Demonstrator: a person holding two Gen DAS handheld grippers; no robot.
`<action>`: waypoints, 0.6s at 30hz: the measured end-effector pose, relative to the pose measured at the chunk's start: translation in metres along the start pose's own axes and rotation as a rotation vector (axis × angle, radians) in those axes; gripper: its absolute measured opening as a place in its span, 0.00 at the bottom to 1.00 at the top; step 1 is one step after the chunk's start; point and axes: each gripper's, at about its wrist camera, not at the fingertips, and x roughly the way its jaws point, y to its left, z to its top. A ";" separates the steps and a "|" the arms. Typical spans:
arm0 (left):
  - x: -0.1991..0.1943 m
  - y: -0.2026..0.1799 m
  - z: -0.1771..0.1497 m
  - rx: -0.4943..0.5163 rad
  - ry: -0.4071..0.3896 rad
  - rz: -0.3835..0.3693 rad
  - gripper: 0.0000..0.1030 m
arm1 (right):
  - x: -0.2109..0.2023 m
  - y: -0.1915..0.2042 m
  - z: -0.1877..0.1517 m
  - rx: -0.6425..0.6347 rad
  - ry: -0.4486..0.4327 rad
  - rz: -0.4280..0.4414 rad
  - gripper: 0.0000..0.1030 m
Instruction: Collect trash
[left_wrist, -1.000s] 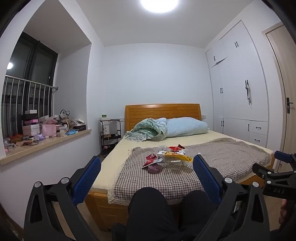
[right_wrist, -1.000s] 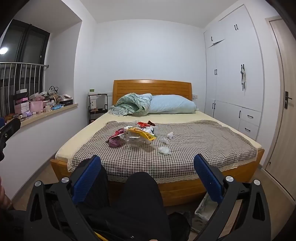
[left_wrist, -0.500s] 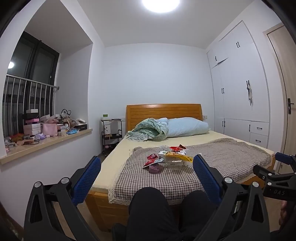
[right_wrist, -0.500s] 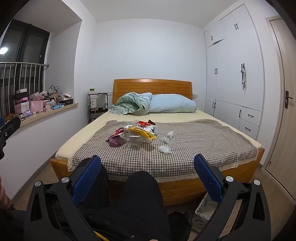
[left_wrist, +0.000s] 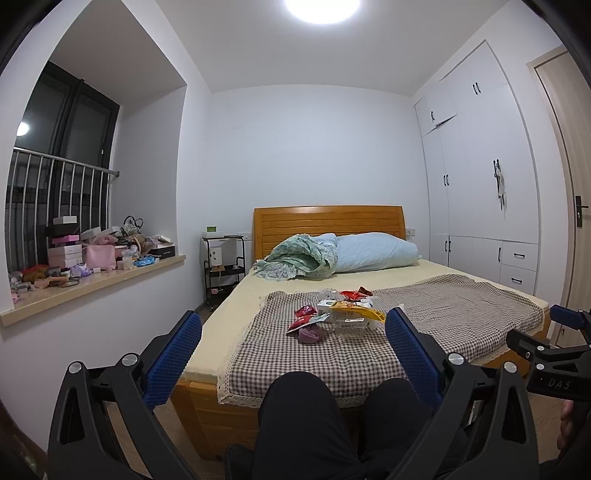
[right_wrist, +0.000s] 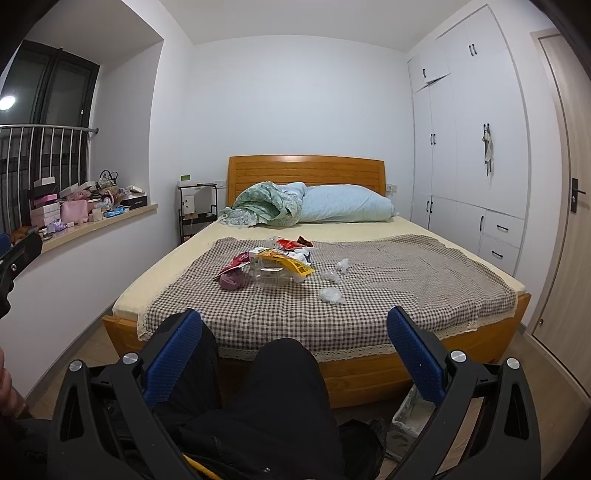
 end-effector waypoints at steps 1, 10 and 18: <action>0.000 0.000 0.000 0.000 0.000 0.000 0.93 | 0.001 0.000 0.000 0.001 0.004 0.001 0.94; 0.000 0.000 -0.001 0.002 0.002 -0.001 0.93 | 0.001 0.000 -0.001 0.001 0.015 -0.018 0.94; 0.006 -0.002 -0.007 0.005 0.010 -0.003 0.93 | 0.000 -0.002 -0.001 0.000 0.005 -0.022 0.94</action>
